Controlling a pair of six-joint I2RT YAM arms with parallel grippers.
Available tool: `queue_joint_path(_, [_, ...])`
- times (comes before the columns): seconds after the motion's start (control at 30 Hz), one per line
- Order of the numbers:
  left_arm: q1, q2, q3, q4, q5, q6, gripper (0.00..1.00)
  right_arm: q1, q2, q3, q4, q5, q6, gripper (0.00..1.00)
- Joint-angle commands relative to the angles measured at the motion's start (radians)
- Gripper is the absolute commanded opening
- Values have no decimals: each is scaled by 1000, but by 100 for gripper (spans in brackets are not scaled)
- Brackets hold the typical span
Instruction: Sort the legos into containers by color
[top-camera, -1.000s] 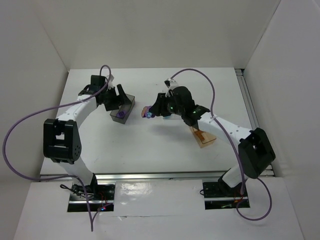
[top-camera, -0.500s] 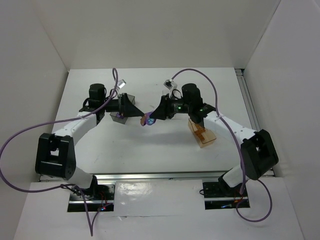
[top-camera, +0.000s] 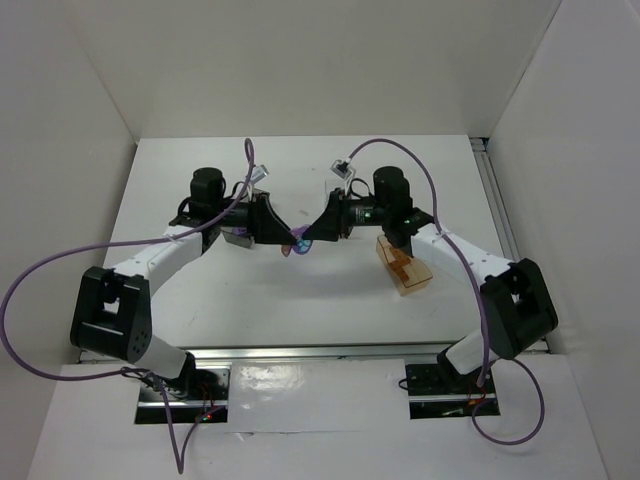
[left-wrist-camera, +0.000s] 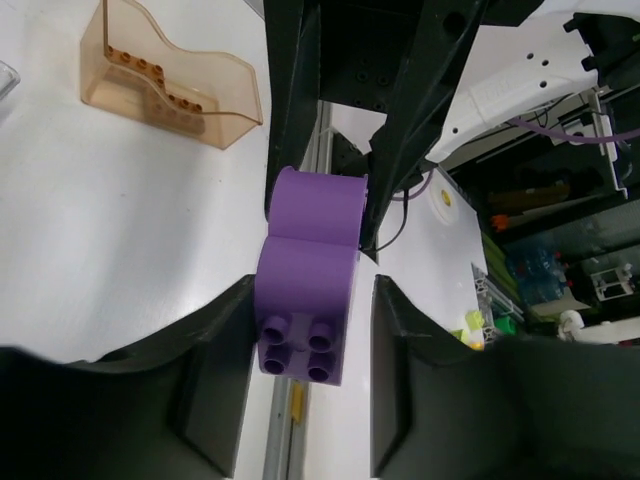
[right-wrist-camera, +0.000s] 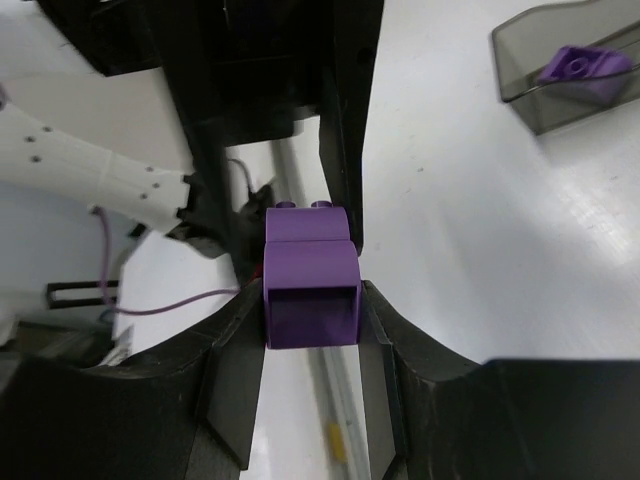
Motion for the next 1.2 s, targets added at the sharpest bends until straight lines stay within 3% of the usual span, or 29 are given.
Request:
queue_joint_path(0.0, [-6,-15,32,35,67,34,50,-37,-41,-15,80,-17,25,13])
queue_joint_path(0.1, [-6,-4,41,47,67,23,25,-46,-41,-26,92,-26,25,13])
queue_joint_path(0.13, [-6,-4,41,35,67,23,7,-46,-41,-26,77,-26,25,13])
queue_joint_path(0.17, [-6,-4,51,18,56,36,0,-46,-41,-26,64,-11,25,13])
queue_joint_path(0.5, [145,54,74,-65,-62,-20,0,-78,-111,-35,-88,158,-44,10])
queue_joint_path(0.6, [169,68,154,-201,-250,35,0,-88,-121,-35,-134,208,-66,10])
queue_joint_path(0.63, [169,88,192,-374,-495,81,0,-88,-121,-35,-150,239,-66,10])
queue_joint_path(0.7, [154,140,288,-549,-756,81,0,-88,-141,-35,-163,285,-66,10])
queue_joint_path(0.73, [143,153,301,-569,-895,81,0,-88,-141,-35,-172,299,-77,10])
queue_joint_path(0.83, [110,174,340,-606,-1133,44,0,-88,-162,-45,-204,331,-86,10])
queue_joint_path(0.93, [97,215,360,-606,-1275,21,0,-88,-162,-55,-218,341,-86,10])
queue_joint_path(1.1, [97,324,462,-651,-1335,-2,0,-88,-193,-78,-244,360,-86,12])
queue_joint_path(1.13, [97,340,473,-651,-1335,-2,3,-88,-193,-78,-253,361,-86,12])
queue_joint_path(1.17, [97,353,483,-651,-1335,-2,16,-79,-193,-78,-253,361,-86,12])
